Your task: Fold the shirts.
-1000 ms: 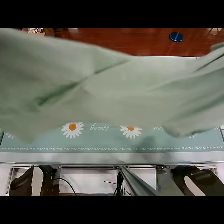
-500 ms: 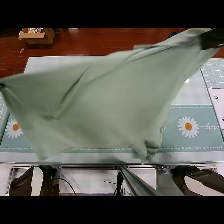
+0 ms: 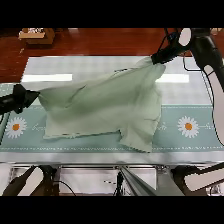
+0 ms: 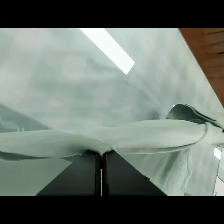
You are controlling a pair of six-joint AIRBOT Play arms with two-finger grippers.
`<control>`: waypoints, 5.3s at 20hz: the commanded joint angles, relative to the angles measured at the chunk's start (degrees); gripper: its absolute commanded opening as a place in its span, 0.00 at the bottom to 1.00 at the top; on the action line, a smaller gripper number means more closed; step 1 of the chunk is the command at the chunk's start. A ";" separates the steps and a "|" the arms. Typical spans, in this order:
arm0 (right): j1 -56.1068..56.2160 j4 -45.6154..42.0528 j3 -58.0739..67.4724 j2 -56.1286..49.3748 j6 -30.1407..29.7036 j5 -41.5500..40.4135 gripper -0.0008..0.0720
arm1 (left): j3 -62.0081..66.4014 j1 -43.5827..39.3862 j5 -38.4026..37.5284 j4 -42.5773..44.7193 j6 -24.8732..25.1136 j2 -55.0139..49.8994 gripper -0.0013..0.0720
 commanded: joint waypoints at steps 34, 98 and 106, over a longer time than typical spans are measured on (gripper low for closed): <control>-26.03 19.56 -27.85 11.50 -6.27 4.63 0.62 | -0.61 14.75 -22.69 26.56 5.27 -27.10 0.96; -13.79 0.42 9.60 61.96 4.37 32.28 0.05 | 60.89 3.74 -37.53 21.97 -9.81 29.68 0.05; -10.27 0.07 9.60 40.15 1.86 38.93 0.05 | 50.40 -0.79 -38.53 20.15 -5.70 12.98 0.05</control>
